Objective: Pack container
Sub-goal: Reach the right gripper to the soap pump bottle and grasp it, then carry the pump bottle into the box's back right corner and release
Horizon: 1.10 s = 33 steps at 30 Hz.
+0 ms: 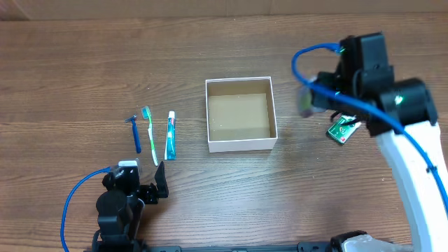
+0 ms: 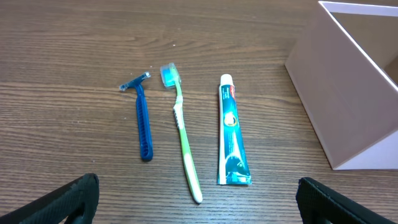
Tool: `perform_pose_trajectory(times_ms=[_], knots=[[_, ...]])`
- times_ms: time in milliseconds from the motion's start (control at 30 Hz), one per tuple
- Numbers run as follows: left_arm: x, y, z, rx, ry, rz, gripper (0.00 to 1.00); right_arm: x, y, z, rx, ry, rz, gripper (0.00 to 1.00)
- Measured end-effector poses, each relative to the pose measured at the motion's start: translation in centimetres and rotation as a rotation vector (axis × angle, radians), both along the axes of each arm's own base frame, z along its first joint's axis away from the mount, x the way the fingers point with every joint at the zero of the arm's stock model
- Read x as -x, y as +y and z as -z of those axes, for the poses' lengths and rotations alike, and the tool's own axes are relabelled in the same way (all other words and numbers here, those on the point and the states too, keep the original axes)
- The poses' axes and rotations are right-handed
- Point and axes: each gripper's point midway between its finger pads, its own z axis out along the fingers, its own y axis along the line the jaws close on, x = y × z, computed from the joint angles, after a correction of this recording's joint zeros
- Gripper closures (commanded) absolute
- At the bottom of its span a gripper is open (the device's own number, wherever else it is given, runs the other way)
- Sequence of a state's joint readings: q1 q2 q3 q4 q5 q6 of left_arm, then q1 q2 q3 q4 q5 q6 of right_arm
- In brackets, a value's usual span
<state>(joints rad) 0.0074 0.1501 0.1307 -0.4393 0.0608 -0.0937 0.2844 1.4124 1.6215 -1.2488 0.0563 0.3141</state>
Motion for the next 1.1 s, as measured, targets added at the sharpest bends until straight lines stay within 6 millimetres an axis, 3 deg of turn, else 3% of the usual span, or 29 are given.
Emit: perform_pose_trajectory(times_ms=[133,233,500,567,600,667,700,900,1033,1067,1100], knots=[[0.0,0.0,0.0,0.000,0.000,0.000,0.00,-0.2,6.0,-0.1,-0.041,-0.041,-0.144,0.72],[0.0,0.0,0.0,0.000,0.000,0.000,0.00,-1.3,8.4,1.1,-0.043,-0.039,-0.177,0.72],[0.0,0.0,0.0,0.000,0.000,0.000,0.00,-6.2,9.7,12.1,0.094,0.142,-0.124,0.71],[0.0,0.0,0.0,0.000,0.000,0.000,0.00,-7.1,9.9,14.0,0.119,0.157,-0.115,0.55],[0.0,0.0,0.0,0.000,0.000,0.000,0.00,-7.5,9.9,14.4,0.122,0.152,-0.113,0.51],[0.0,0.0,0.0,0.000,0.000,0.000,0.00,-8.2,10.1,14.1,0.119,0.122,-0.107,0.41],[0.0,0.0,0.0,0.000,0.000,0.000,0.00,-8.5,10.1,13.8,0.114,0.104,-0.102,0.26],[0.0,0.0,0.0,0.000,0.000,0.000,0.00,-7.8,9.4,13.7,0.135,0.128,-0.098,0.02],[0.0,0.0,0.0,0.000,0.001,0.000,0.00,-5.8,8.3,12.1,0.143,0.166,-0.081,0.00],[0.0,0.0,0.0,0.000,0.001,0.000,0.00,-5.0,7.7,10.6,0.133,0.156,-0.069,0.00],[0.0,0.0,0.0,0.000,0.000,0.000,0.00,-4.2,6.3,7.7,0.107,0.113,-0.041,0.00]])
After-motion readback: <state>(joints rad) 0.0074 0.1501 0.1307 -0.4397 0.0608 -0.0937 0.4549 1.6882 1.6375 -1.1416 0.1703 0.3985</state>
